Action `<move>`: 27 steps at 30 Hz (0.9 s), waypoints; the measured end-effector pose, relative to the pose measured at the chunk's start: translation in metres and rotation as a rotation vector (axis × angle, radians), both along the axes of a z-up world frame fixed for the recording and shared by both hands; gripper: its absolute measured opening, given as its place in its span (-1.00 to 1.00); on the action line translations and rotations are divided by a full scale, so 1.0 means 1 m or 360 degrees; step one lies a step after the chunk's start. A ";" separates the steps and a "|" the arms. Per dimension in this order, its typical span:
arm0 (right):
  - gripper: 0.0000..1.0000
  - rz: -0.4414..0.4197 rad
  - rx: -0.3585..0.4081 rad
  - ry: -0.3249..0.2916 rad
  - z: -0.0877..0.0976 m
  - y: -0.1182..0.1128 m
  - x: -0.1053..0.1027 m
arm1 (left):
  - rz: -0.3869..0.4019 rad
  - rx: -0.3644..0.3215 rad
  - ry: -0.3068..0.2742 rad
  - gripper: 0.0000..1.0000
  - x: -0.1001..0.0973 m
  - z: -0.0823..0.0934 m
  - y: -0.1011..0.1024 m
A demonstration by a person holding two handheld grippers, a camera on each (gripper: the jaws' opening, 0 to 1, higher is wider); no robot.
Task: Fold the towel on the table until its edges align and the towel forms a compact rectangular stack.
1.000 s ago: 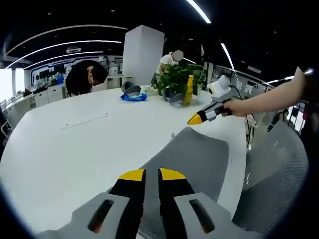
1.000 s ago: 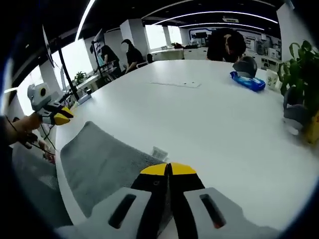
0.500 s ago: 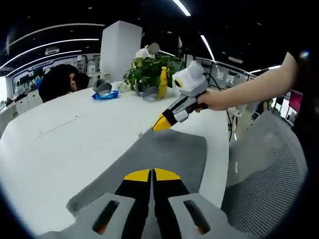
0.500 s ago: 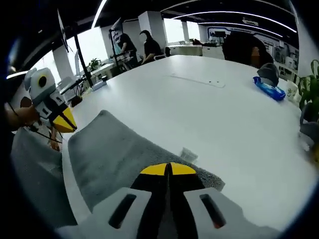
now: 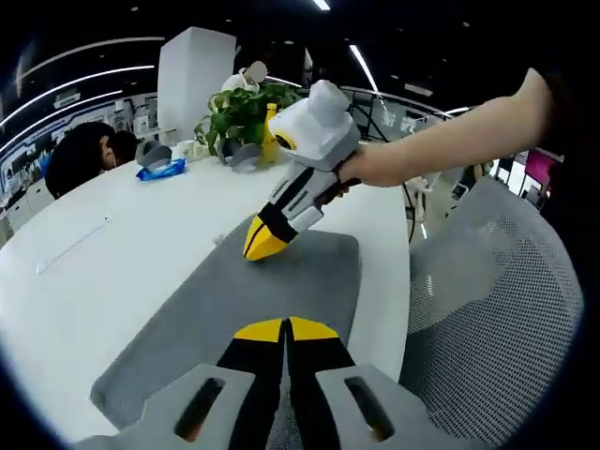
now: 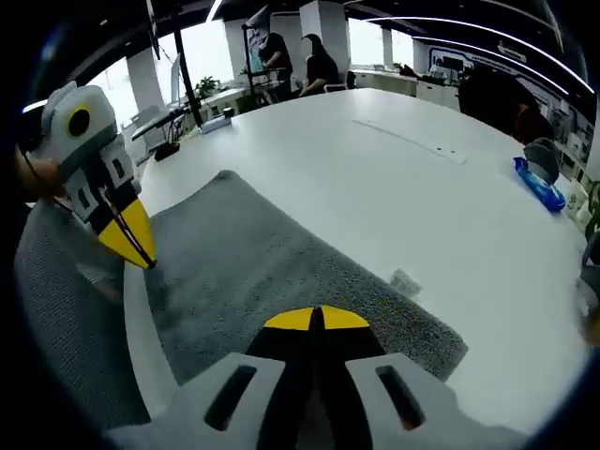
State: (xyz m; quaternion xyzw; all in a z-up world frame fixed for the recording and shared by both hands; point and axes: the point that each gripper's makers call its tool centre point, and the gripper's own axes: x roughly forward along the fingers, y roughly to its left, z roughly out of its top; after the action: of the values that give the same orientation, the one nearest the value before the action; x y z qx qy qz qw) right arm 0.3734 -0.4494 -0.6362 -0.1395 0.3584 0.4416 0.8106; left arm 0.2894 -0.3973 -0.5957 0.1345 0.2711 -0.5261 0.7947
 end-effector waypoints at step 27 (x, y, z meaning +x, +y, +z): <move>-1.00 0.0492 -0.0412 -0.0280 -0.022 0.021 -0.027 | -0.0519 0.0390 -0.0072 -0.99 -0.057 -0.056 -0.017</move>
State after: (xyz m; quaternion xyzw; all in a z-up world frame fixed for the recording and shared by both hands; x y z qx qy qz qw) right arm 0.3466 -0.4283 -0.6582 -0.3336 0.3144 0.4970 0.7368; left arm 0.2320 -0.4146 -0.6512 0.2841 0.2898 -0.6078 0.6825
